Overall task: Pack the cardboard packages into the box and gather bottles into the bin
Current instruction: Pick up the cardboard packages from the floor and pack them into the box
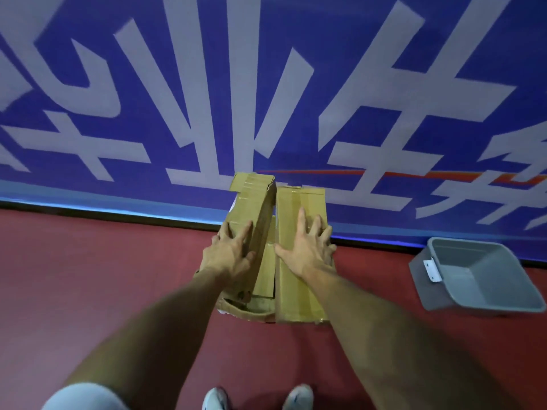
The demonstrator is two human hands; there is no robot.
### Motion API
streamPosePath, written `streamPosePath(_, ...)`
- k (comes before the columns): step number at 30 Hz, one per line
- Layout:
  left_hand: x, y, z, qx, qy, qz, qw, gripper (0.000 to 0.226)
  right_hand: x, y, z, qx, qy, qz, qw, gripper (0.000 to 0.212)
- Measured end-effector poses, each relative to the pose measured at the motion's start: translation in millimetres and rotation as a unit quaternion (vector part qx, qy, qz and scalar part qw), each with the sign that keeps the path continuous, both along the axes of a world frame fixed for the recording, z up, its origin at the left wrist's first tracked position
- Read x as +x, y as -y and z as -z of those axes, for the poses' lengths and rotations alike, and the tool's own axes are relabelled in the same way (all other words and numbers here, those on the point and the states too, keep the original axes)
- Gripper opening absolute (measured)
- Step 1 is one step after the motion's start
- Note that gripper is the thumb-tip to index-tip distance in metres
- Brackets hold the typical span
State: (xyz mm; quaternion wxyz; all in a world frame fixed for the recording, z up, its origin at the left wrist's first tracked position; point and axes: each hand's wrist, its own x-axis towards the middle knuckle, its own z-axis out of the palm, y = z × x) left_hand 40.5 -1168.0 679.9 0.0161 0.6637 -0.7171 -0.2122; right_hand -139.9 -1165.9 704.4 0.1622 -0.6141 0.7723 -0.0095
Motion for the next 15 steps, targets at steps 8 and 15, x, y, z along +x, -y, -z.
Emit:
streamPosePath(8,-27.1,68.4,95.0,0.033,0.031,-0.023,0.999,0.075,-27.9,79.9,111.1,0.029,0.029,-0.012,0.999,0.108)
streamPosePath(15,-25.0,99.0,230.8,0.059,0.036,-0.033,0.997,0.075,-17.6,120.6,241.8,0.068,0.064,0.006,0.996,0.112)
